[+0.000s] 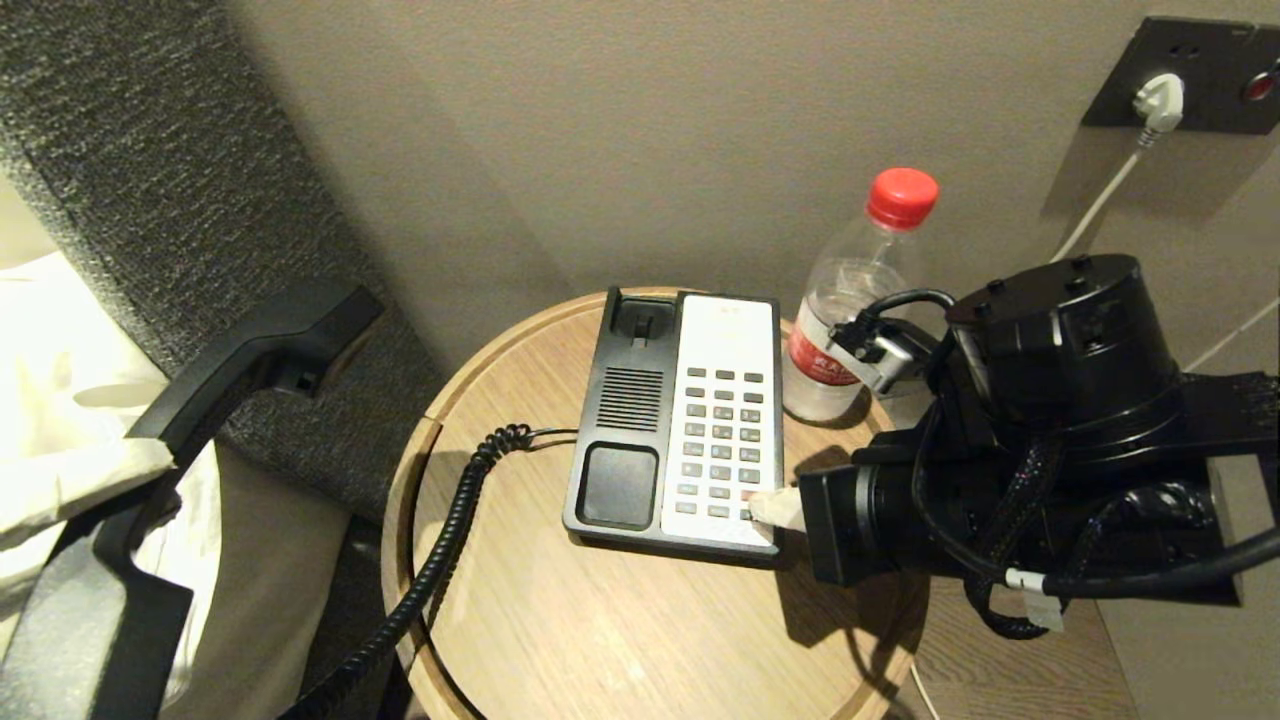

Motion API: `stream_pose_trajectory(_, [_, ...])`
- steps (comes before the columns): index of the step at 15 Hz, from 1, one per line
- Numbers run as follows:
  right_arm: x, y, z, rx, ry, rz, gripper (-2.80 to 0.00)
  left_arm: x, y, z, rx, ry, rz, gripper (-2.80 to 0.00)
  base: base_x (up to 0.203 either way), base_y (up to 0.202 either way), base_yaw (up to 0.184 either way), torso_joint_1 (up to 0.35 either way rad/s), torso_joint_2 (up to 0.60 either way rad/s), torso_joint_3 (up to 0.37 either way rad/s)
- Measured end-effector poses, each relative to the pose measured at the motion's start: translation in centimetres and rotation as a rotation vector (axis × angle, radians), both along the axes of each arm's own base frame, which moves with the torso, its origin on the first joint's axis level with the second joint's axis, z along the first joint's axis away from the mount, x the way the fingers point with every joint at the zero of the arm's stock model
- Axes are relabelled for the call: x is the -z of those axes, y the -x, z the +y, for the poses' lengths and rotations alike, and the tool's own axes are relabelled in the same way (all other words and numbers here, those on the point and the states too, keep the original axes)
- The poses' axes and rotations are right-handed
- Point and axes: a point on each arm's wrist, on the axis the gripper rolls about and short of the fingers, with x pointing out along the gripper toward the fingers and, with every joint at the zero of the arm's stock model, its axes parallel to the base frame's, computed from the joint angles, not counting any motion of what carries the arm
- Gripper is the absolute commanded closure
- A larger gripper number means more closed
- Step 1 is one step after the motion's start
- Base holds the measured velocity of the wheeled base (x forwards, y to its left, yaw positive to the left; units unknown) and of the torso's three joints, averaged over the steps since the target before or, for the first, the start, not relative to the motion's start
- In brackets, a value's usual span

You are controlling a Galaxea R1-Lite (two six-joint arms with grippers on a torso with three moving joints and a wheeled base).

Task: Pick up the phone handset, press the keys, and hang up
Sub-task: Dial the number

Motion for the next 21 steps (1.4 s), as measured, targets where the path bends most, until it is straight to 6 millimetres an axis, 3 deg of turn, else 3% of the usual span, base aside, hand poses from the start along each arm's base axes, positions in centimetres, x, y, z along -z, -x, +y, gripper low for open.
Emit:
stream_pose_trajectory(15, [0.78,-0.02,0.03,-0.001,0.019,0.011,0.0,0.25,0.12,0.07,-0.001,-0.002,0.001,0.0,0.0,0.0,0.0,0.0,0.0,0.0])
stream_pose_trajectory(21, [-0.13,-0.08,0.08,0.001,-0.006,-0.011,0.0,0.34,0.14,0.08,-0.001,-0.003,0.003,0.0,0.0,0.0,0.0,0.0,0.0,0.0])
